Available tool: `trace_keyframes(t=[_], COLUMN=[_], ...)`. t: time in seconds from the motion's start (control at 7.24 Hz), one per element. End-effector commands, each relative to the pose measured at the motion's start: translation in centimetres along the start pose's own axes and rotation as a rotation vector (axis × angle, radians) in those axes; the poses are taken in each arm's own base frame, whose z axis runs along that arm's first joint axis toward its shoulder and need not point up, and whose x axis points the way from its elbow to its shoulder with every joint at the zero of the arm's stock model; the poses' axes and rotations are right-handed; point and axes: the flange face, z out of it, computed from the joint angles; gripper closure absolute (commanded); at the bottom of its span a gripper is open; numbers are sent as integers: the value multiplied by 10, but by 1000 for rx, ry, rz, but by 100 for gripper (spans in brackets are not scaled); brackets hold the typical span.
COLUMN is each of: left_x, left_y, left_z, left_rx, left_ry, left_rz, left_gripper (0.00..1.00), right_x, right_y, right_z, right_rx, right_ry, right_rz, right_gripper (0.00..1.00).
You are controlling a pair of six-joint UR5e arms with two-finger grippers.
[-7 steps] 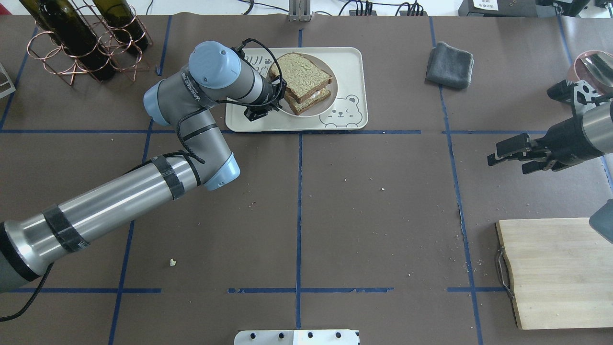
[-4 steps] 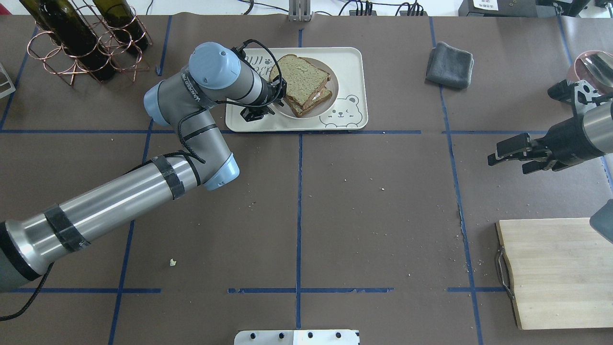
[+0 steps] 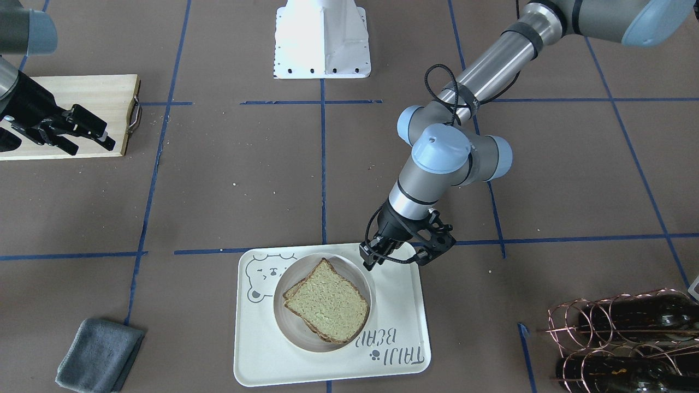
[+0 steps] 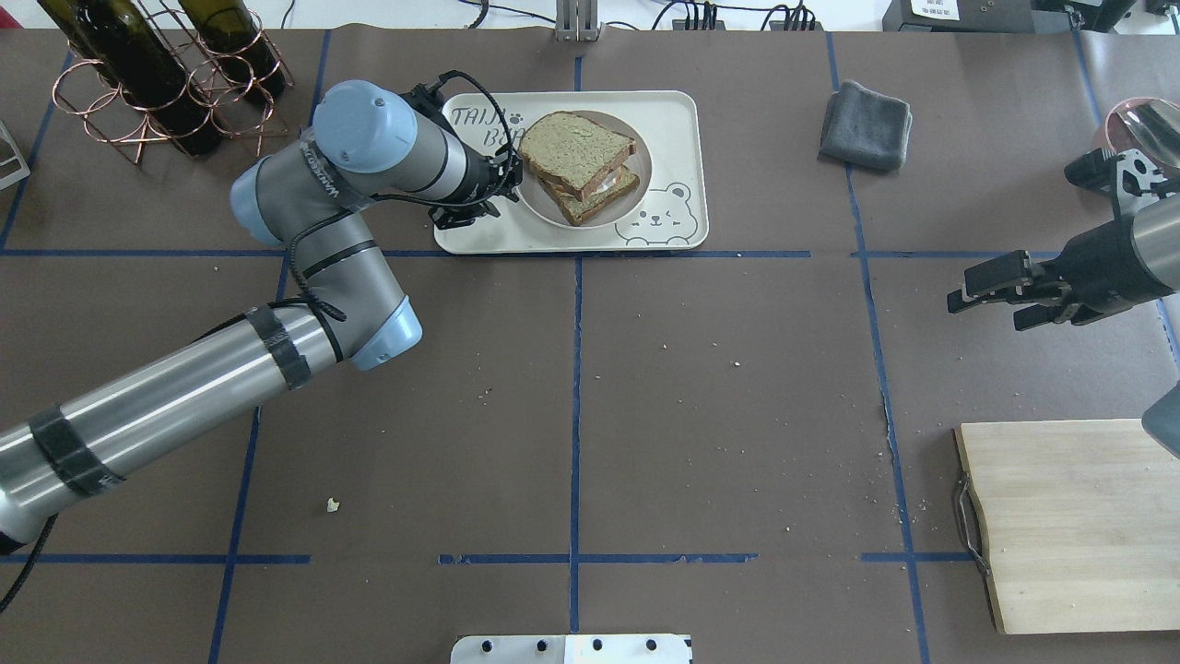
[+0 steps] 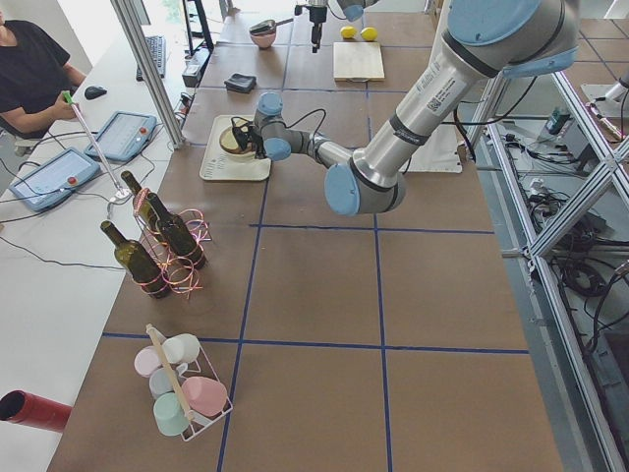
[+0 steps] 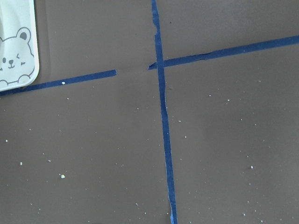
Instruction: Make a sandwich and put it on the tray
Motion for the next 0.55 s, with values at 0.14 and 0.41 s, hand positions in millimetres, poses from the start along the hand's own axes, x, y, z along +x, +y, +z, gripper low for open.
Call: trace_keyframes(t=[0.14,0.41], left_x=[-132,-252], left_y=[-47,-96], left_z=[-114,-206], left_rx=[-84,-42], left_ry=[17,-85], left_rz=[275,636], left_gripper=[61,61], right_x=[57,118], right_y=[-22,-50], right_z=[-22,-53], right_rx=[44,35], right_ry=[47,110], right_rz=[-38,-116], right_gripper=[0,0])
